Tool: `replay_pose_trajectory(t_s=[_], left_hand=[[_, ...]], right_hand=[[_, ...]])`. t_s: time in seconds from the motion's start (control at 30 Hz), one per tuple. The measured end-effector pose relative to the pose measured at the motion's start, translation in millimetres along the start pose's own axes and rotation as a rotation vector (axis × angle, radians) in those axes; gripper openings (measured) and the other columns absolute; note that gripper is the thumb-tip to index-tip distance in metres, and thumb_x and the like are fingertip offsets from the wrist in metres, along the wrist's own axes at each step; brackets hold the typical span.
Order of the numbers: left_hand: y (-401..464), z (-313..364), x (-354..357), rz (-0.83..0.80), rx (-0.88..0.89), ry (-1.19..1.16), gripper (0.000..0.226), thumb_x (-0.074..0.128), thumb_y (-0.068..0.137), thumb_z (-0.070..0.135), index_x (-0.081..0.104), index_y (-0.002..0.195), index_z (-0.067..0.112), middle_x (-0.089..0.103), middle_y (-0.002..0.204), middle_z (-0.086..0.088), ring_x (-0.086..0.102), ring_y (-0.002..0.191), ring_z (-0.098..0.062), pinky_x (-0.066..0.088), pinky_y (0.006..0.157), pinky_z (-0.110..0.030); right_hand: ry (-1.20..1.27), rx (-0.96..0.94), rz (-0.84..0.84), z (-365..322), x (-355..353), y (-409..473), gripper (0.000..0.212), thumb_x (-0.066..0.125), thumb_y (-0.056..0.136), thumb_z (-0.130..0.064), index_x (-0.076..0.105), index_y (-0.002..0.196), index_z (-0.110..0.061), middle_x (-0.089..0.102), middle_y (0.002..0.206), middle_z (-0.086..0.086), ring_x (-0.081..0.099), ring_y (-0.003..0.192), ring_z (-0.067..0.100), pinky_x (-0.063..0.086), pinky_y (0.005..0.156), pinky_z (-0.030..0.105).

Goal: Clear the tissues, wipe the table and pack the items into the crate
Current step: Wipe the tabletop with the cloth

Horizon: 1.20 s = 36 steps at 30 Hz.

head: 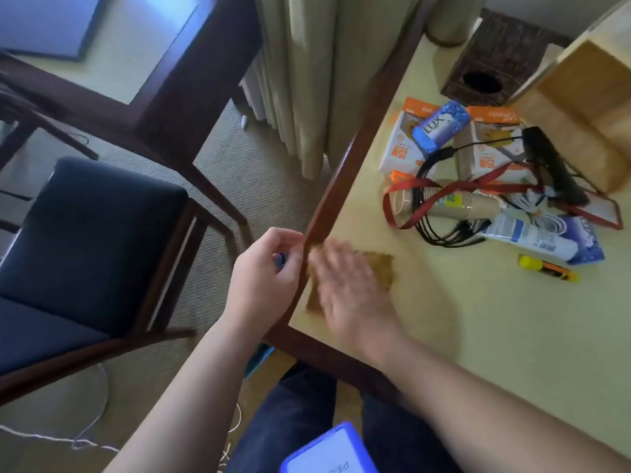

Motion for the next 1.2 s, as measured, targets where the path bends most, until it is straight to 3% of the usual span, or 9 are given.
replay_pose_trajectory(t_s=[0.13, 0.3, 0.47, 0.6, 0.73, 0.87, 0.93, 1.03, 1.2], left_hand=[[-10, 14, 41, -0.106, 0.025, 0.081, 0.016, 0.065, 0.1, 0.029, 0.071, 0.115, 0.03, 0.072, 0.105, 0.022, 0.064, 0.101, 0.006, 0.054, 0.096, -0.03], [-21, 29, 96, -0.177, 0.07, 0.2, 0.019, 0.062, 0.102, 0.033, 0.068, 0.12, 0.033, 0.064, 0.115, 0.024, 0.056, 0.112, -0.003, 0.046, 0.096, -0.027], [-43, 54, 166, -0.271, 0.151, 0.313, 0.022, 0.061, 0.101, 0.031, 0.066, 0.122, 0.032, 0.056, 0.123, 0.016, 0.046, 0.125, -0.015, 0.033, 0.098, -0.025], [-56, 72, 211, -0.278, 0.262, 0.424, 0.032, 0.062, 0.099, 0.033, 0.063, 0.131, 0.031, 0.05, 0.147, 0.008, 0.039, 0.135, -0.02, 0.039, 0.107, -0.036], [-68, 83, 258, -0.241, 0.264, 0.481, 0.042, 0.06, 0.1, 0.036, 0.057, 0.141, 0.03, 0.039, 0.161, 0.004, 0.031, 0.149, -0.026, 0.034, 0.118, -0.051], [-77, 96, 299, -0.206, 0.235, 0.531, 0.055, 0.051, 0.103, 0.047, 0.046, 0.154, 0.029, 0.025, 0.171, -0.005, 0.009, 0.16, -0.024, 0.005, 0.13, -0.051], [-76, 97, 312, -0.178, 0.168, 0.557, 0.063, 0.042, 0.103, 0.059, 0.035, 0.159, 0.032, 0.016, 0.173, -0.006, 0.0, 0.161, -0.021, -0.003, 0.129, -0.052], [-78, 94, 325, -0.15, 0.109, 0.661, 0.072, 0.025, 0.101, 0.07, 0.015, 0.164, 0.037, 0.001, 0.175, -0.004, -0.014, 0.16, -0.018, -0.011, 0.127, -0.051], [-77, 94, 326, -0.119, 0.072, 0.712, 0.074, 0.024, 0.099, 0.073, 0.013, 0.163, 0.038, -0.001, 0.175, -0.003, -0.016, 0.16, -0.017, -0.013, 0.127, -0.05]], right_hand=[[-0.129, -0.434, -0.146, 2, 26, -77, 0.06, 0.025, 0.109, -0.043, 0.005, 0.165, -0.038, -0.009, 0.173, -0.006, -0.013, 0.159, 0.015, -0.001, 0.128, 0.045], [-0.011, 0.342, 0.134, 142, -13, -99, 0.058, 0.025, 0.11, -0.037, 0.005, 0.164, -0.031, -0.001, 0.174, 0.001, -0.011, 0.16, 0.021, 0.017, 0.128, 0.052], [-0.141, -0.292, -0.069, 102, 25, -170, 0.06, 0.029, 0.111, -0.041, 0.003, 0.165, -0.037, -0.008, 0.174, -0.006, -0.015, 0.159, 0.018, -0.007, 0.129, 0.042], [-0.027, 0.265, 0.16, 261, -9, -217, 0.061, 0.039, 0.107, -0.033, 0.018, 0.164, -0.033, 0.011, 0.173, 0.0, 0.0, 0.16, 0.021, 0.024, 0.125, 0.055], [0.092, 0.819, 0.36, 288, -8, -225, 0.06, 0.024, 0.107, -0.035, 0.019, 0.165, -0.02, 0.012, 0.173, 0.011, 0.012, 0.159, 0.033, 0.018, 0.127, 0.052], [-0.034, 0.097, 0.121, 201, 23, -248, 0.057, 0.032, 0.11, -0.037, 0.017, 0.165, -0.031, 0.005, 0.174, 0.004, -0.001, 0.161, 0.027, -0.004, 0.129, 0.042], [-0.068, -0.034, 0.083, 235, 25, -286, 0.06, 0.036, 0.109, -0.039, 0.016, 0.165, -0.035, 0.005, 0.175, 0.0, 0.003, 0.161, 0.025, 0.007, 0.129, 0.047], [0.005, 0.348, 0.248, 359, -7, -307, 0.055, 0.037, 0.106, -0.035, 0.031, 0.16, -0.026, 0.016, 0.172, 0.005, 0.018, 0.157, 0.031, 0.03, 0.121, 0.061], [0.15, 1.076, 0.434, 446, -47, -274, 0.06, 0.015, 0.11, -0.04, 0.01, 0.166, -0.021, 0.005, 0.174, 0.012, 0.005, 0.16, 0.033, 0.014, 0.128, 0.054]])
Point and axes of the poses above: each hand's wrist, its own y-axis towards the middle knuckle, its own x-axis out of the palm, z = x × y, the point moved 10 cm from there along y, towards the middle knuckle
